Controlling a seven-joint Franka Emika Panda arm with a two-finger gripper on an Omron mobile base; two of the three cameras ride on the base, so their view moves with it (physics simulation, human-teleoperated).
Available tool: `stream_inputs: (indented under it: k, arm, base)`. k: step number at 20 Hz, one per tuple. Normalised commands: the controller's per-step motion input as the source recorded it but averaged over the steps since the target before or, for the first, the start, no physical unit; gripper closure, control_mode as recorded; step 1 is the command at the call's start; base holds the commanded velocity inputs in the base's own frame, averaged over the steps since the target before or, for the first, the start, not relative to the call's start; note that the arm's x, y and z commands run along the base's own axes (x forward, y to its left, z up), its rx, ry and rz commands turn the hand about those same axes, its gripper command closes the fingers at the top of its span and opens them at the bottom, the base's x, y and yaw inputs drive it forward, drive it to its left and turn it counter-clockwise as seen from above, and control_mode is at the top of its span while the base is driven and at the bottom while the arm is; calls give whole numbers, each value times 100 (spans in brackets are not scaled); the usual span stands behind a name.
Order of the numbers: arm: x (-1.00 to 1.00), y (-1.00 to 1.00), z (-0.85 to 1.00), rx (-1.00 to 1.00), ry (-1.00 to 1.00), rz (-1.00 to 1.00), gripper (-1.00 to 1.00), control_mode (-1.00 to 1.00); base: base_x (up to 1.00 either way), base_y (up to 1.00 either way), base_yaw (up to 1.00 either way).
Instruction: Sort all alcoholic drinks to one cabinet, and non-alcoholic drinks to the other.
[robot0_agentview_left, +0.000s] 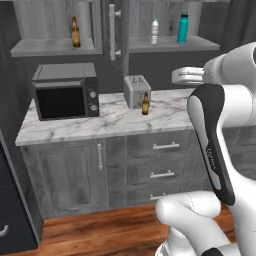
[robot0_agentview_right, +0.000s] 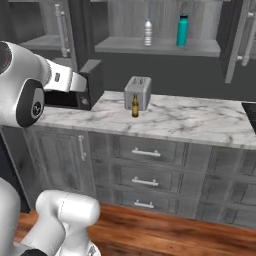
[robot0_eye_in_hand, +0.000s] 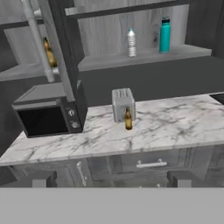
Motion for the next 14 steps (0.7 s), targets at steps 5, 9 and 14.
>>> stream_inputs:
  k: [5,9,14]
  arm:
    - [0,0,0,0,0,0,-100,100]
    - [0,0,0,0,0,0,-100,100]
    - [0,0,0,0,0,0,-100,100]
  base:
    - [48,-54,2]
    - [50,-43,1]
    - [44,-28,1]
